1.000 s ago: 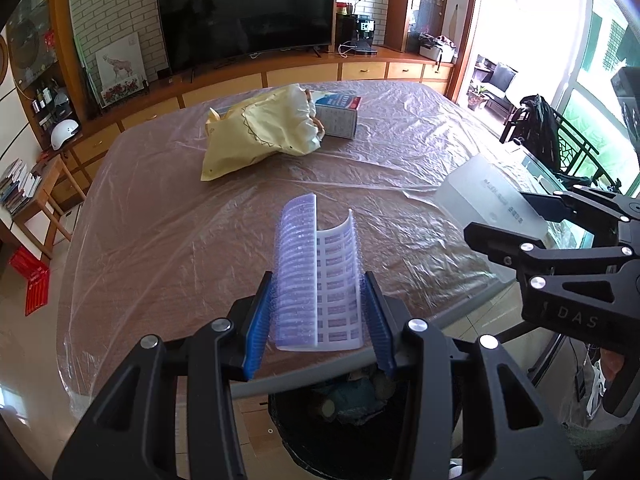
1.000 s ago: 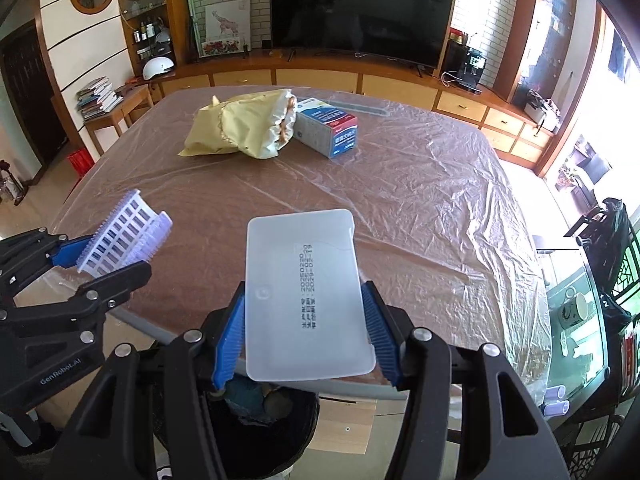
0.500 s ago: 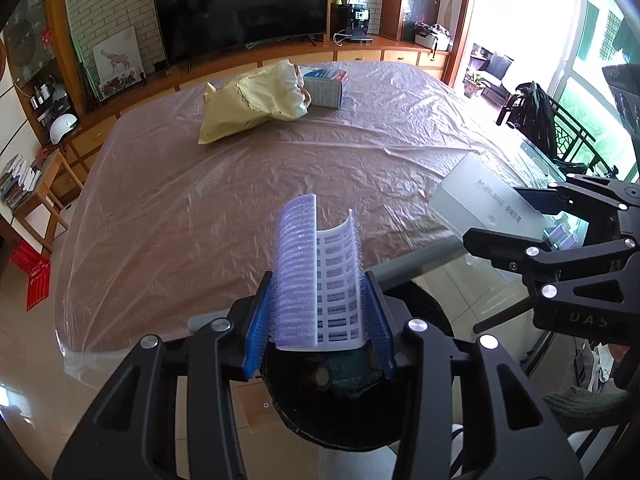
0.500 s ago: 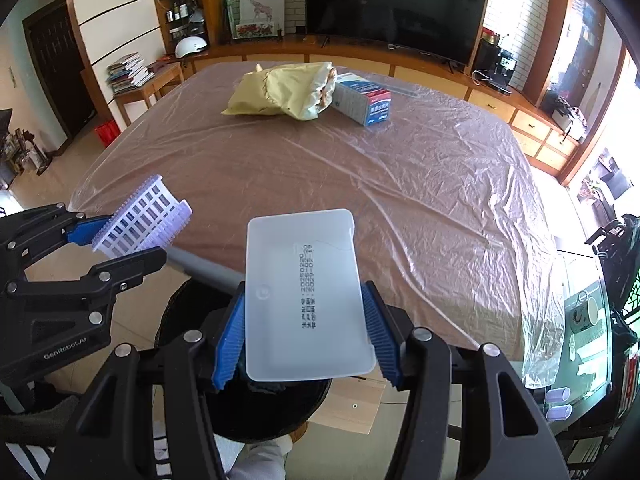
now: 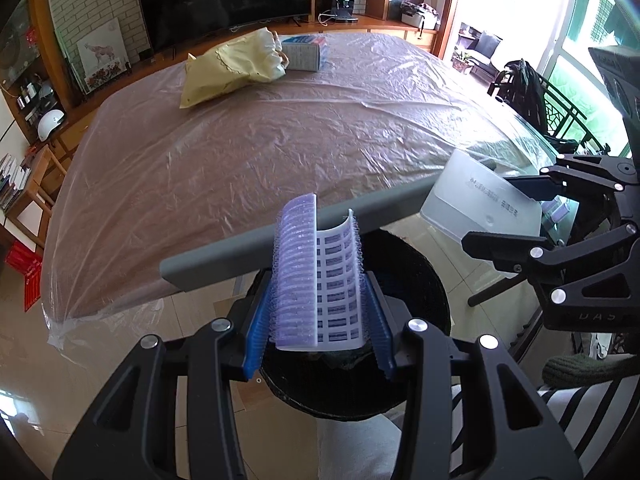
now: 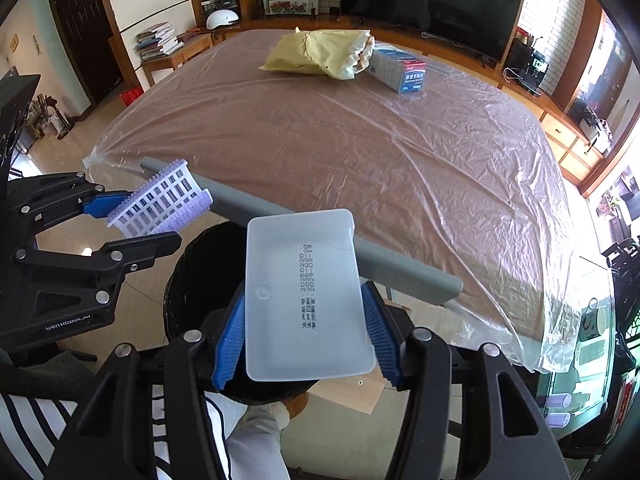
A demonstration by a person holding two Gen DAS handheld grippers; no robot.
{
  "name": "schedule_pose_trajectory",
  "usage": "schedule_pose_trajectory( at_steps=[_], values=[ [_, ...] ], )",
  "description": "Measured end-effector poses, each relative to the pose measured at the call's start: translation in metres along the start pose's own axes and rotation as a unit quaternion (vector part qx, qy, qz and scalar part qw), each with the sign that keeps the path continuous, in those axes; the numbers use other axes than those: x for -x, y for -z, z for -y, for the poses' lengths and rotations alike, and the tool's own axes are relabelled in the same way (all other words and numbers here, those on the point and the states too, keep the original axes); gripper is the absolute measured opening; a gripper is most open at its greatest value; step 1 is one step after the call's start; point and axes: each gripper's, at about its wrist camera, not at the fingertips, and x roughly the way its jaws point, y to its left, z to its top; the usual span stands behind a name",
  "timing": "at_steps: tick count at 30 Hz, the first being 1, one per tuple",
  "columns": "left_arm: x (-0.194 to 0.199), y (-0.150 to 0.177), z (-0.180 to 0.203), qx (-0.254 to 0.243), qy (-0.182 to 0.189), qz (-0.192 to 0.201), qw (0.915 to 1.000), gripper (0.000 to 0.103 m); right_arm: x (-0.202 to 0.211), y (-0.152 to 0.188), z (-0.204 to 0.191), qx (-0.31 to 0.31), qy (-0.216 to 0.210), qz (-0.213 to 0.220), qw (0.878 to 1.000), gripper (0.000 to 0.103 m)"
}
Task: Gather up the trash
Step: 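Carry the hair roller and white box with both tools over the bin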
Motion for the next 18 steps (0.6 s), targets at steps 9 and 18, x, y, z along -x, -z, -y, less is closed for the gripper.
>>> schedule_pose_trajectory(
  at_steps=[9,18],
  values=[
    [-0.011,0.017,0.005,-0.007,0.004,-0.026,0.9996,0.045,-0.011,0.013,-0.004,0.010,-0.011,-0.017,1.000,0.054],
    [-0.028,0.031,0.008,-0.015,0.010,-0.056,0.9983,0.045,-0.038,0.027,-0.002,0.011,-0.015,-0.048,0.999,0.054]
  ],
)
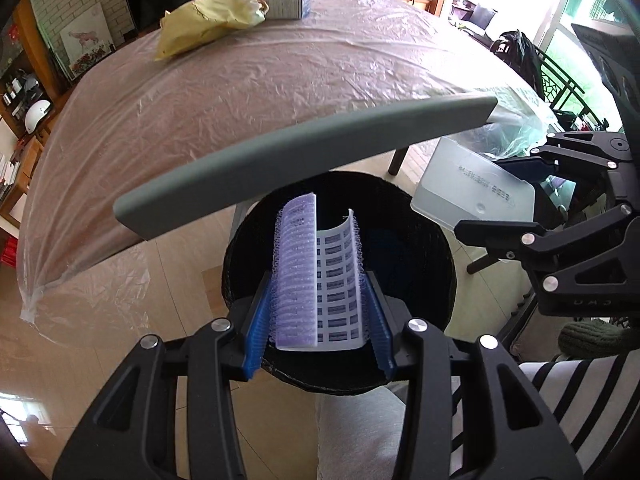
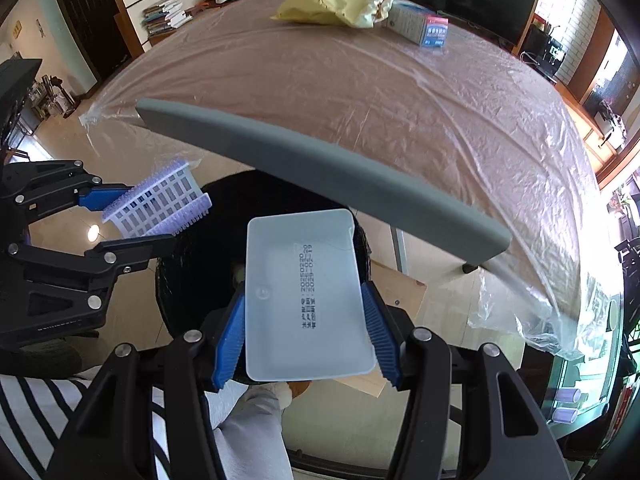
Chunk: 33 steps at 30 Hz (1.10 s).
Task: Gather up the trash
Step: 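Carry the hair roller and white box with both tools over the bin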
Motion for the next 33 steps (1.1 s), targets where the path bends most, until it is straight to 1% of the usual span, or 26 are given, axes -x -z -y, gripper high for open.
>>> schedule_pose_trajectory(
  at_steps=[3,8,15,26,30,33],
  values=[
    [-0.005,0.002,-0.001,0.000,0.001,-0.007,1.0000,0.045,-0.009,0.002,0.000,0.004,0.002,-0.007,1.000,0.054],
    [-0.013,0.003,-0.001,0.000,0.000,-0.018,0.9998,0.045,-0.020,0.003,0.000,-0.001,-0.007,-0.016,1.000,0.054],
    [-0.024,0.004,0.000,-0.003,-0.005,-0.027,0.9996,0.045,-0.031,-0.001,-0.005,0.003,-0.003,-0.024,1.000,0.054],
    [-0.048,0.003,0.011,-0.007,-0.010,-0.047,0.9988,0.045,-0.052,0.003,-0.007,-0.005,0.011,-0.039,0.999,0.054],
    [-0.052,0.003,0.012,0.001,-0.006,-0.051,0.9987,0.045,-0.059,0.006,-0.006,-0.009,0.015,-0.044,0.999,0.054],
    [-0.054,0.003,0.013,-0.002,-0.007,-0.054,0.9985,0.045,-0.065,0.001,-0.009,-0.011,0.018,-0.048,0.999,0.054]
  ],
)
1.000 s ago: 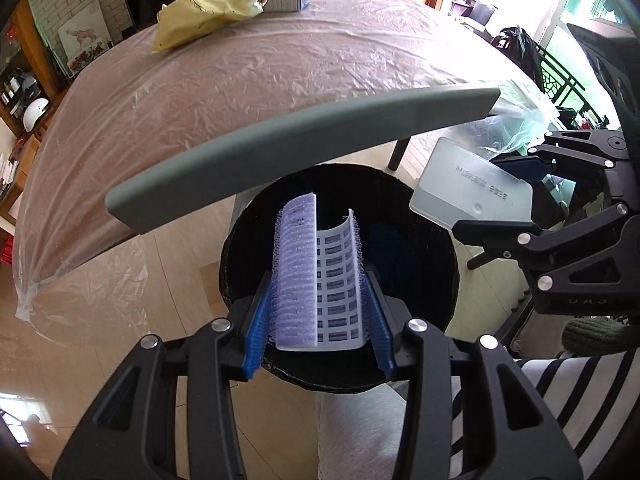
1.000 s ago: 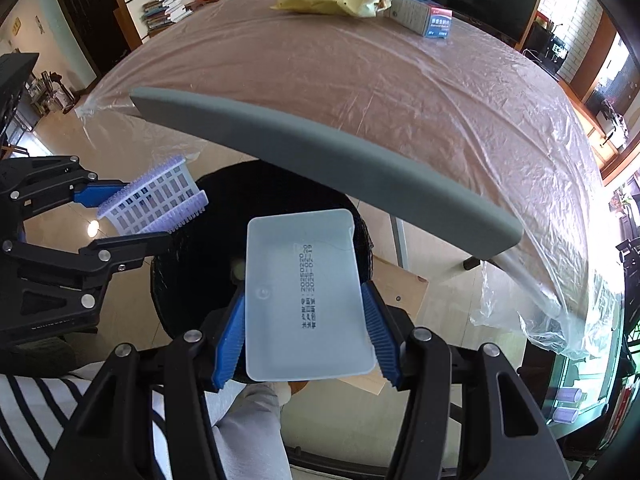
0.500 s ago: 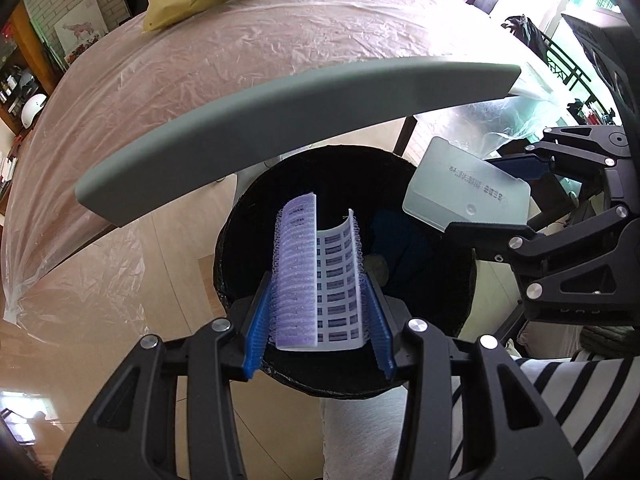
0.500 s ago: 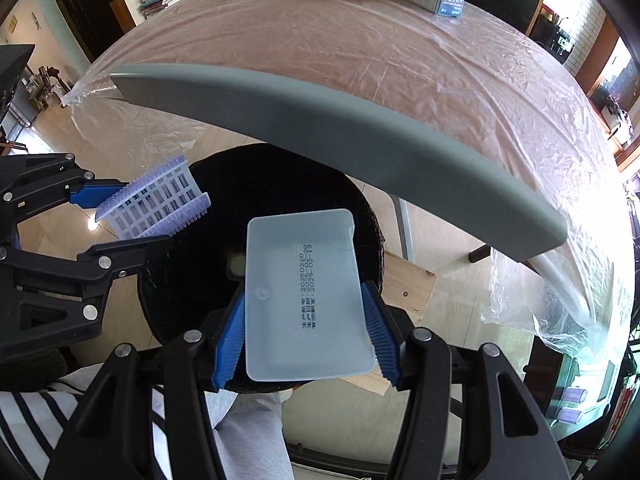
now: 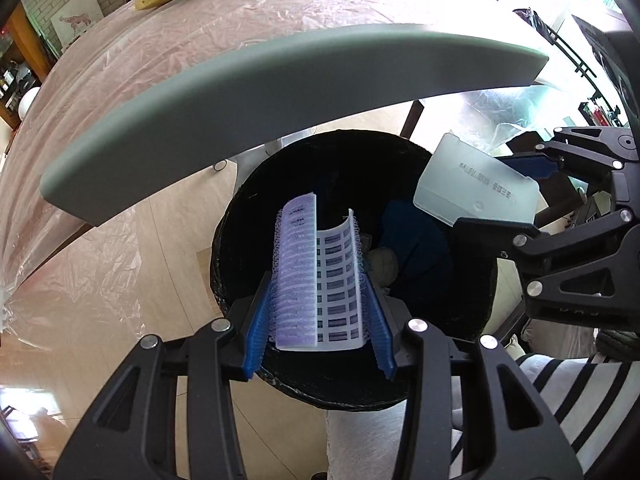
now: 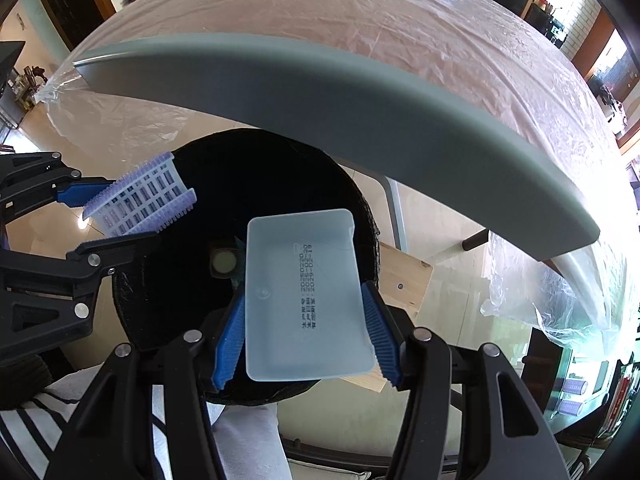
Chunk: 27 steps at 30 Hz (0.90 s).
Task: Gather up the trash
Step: 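Carry the hair roller and white box with both tools over the bin, then open both tools to drop the roller and white box into the bin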
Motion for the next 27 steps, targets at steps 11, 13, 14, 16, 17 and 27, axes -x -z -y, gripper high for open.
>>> schedule_pose_trajectory(
  at_steps=[11,13,14,16,17,27],
  values=[
    [0.001,-0.001,0.002,-0.003,0.003,0.001,1.0000,0.045,-0.001,-0.005,0.000,0.006,0.001,-0.005,1.000,0.054],
    [0.003,-0.001,0.002,-0.002,0.021,0.007,0.9998,0.045,-0.001,-0.006,0.000,0.006,-0.002,-0.005,1.000,0.054],
    [0.005,-0.001,0.002,0.000,0.033,0.013,0.9994,0.046,0.000,-0.006,0.001,0.004,-0.004,-0.005,1.000,0.055],
    [0.010,-0.001,0.001,0.008,0.043,0.022,0.9988,0.067,0.005,-0.007,0.003,-0.004,-0.007,-0.002,1.000,0.056],
    [0.013,-0.001,0.000,0.014,0.045,0.027,0.9985,0.070,0.009,-0.007,0.004,-0.007,-0.008,-0.001,1.000,0.060],
    [0.072,-0.008,-0.018,0.048,0.059,0.095,0.9925,0.086,0.093,-0.016,0.035,-0.048,-0.016,0.110,0.993,0.088]
  ],
)
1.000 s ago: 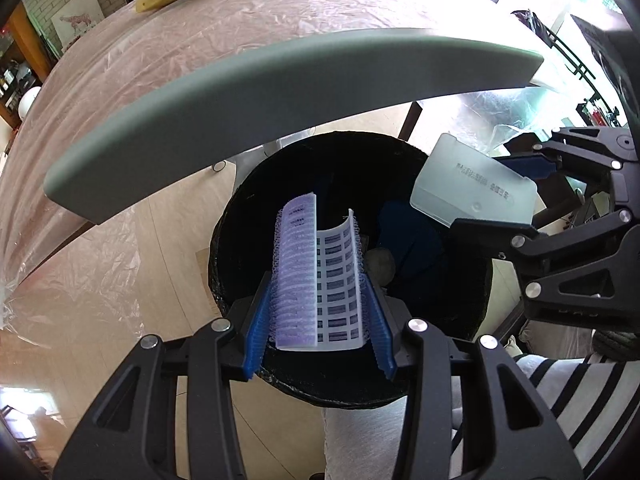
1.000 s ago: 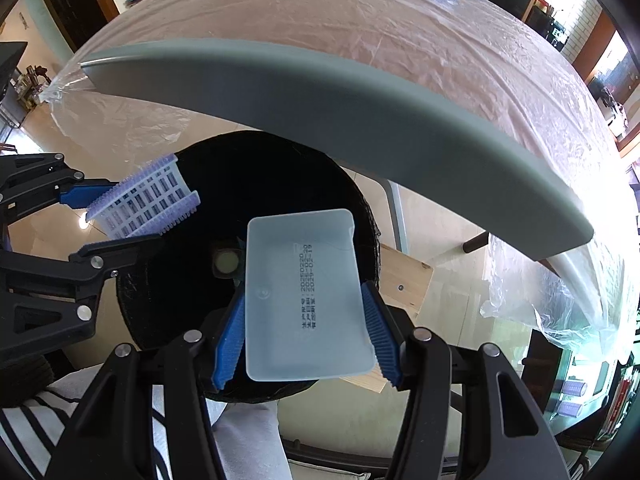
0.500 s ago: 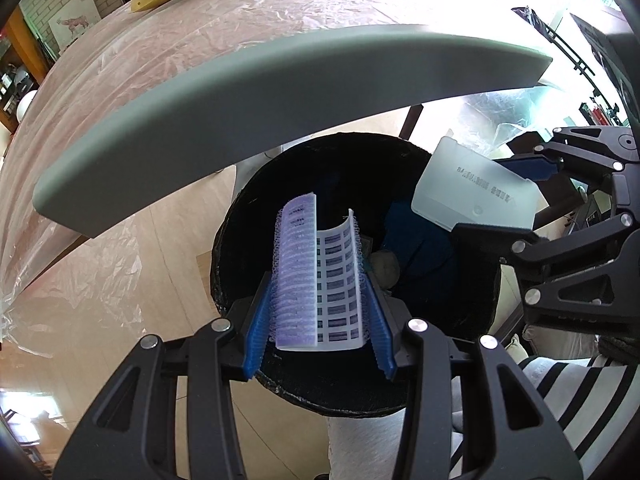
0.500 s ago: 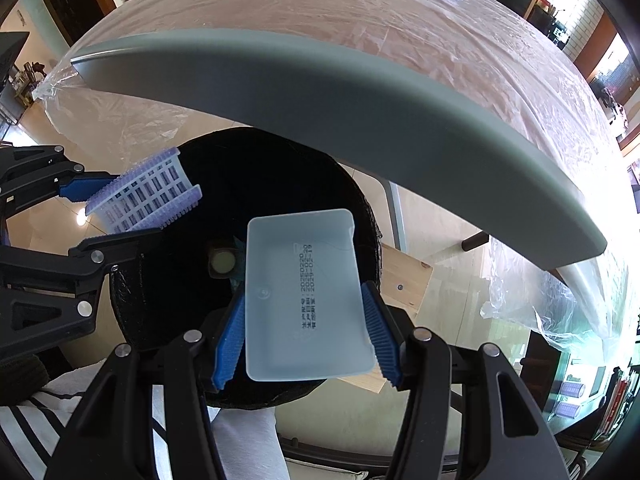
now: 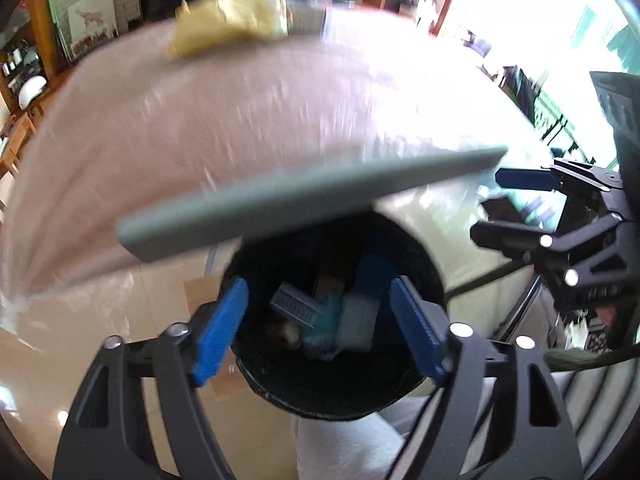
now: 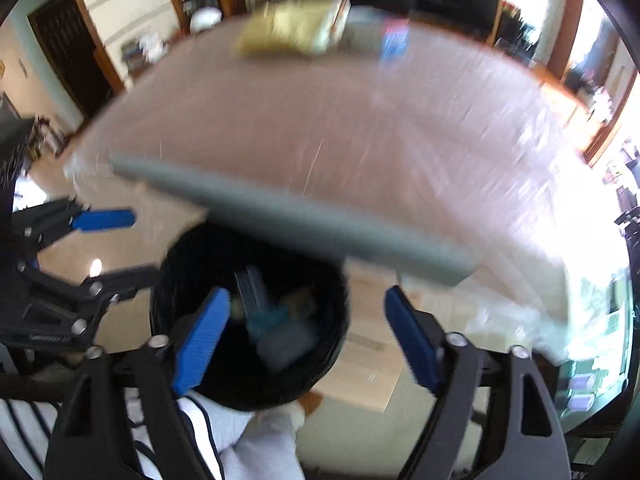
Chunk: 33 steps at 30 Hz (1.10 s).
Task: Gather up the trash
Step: 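Open both tools to drop the roller and white box into the bin, then grasp the yellow paper bag with left tool while right grasps Naproxen box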
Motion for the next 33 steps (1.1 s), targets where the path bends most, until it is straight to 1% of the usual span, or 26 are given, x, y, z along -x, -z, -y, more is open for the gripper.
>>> schedule_pose_trajectory(
  at_steps=[1,2,3,4,7,9,10,14,17,20,21,25,29,33],
  values=[
    [0.012,-0.006,-0.001,0.000,-0.002,0.022,0.9998,0.094,0.007,-0.006,0.005,-0.002,0.006,0.017,1.000,0.091],
    [0.020,-0.012,-0.003,0.000,-0.006,0.039,0.9992,0.097,0.015,-0.016,0.010,-0.004,0.015,0.037,0.999,0.094],
    [0.026,-0.019,-0.005,0.001,-0.010,0.053,0.9986,0.099,0.018,-0.024,0.015,-0.006,0.021,0.048,0.999,0.096],
    [0.031,-0.030,-0.008,0.004,-0.016,0.064,0.9978,0.099,0.021,-0.039,0.023,-0.009,0.030,0.065,0.997,0.096],
    [0.034,-0.062,-0.026,0.020,-0.027,0.085,0.9958,0.099,0.016,-0.070,0.042,-0.008,0.055,0.085,0.995,0.096],
    [0.030,-0.084,-0.036,0.036,-0.030,0.090,0.9948,0.099,0.008,-0.091,0.053,-0.005,0.065,0.088,0.994,0.096],
    [0.025,-0.101,-0.045,0.046,-0.028,0.093,0.9943,0.099,0.002,-0.103,0.061,-0.006,0.070,0.087,0.994,0.096],
    [0.011,-0.143,-0.074,0.057,-0.037,0.092,0.9935,0.099,-0.022,-0.144,0.078,-0.009,0.069,0.082,0.994,0.096],
    [-0.003,-0.175,-0.094,0.065,-0.033,0.086,0.9936,0.099,-0.034,-0.166,0.079,-0.005,0.070,0.081,0.994,0.096],
    [-0.024,-0.201,-0.113,0.083,-0.016,0.074,0.9937,0.099,-0.057,-0.192,0.082,0.011,0.068,0.074,0.995,0.096],
    [-0.033,-0.210,-0.121,0.091,-0.005,0.068,0.9935,0.099,-0.065,-0.199,0.083,0.018,0.064,0.070,0.995,0.096],
    [-0.059,-0.229,-0.139,0.110,0.036,0.043,0.9924,0.099,-0.089,-0.218,0.083,0.041,0.050,0.055,0.996,0.096],
    [-0.082,-0.242,-0.145,0.101,0.051,0.026,0.9932,0.099,-0.110,-0.231,0.086,0.050,0.037,0.045,0.997,0.096],
    [-0.099,-0.251,-0.148,0.091,0.072,0.012,0.9932,0.099,-0.121,-0.239,0.090,0.049,0.008,0.043,0.998,0.096]
  ],
)
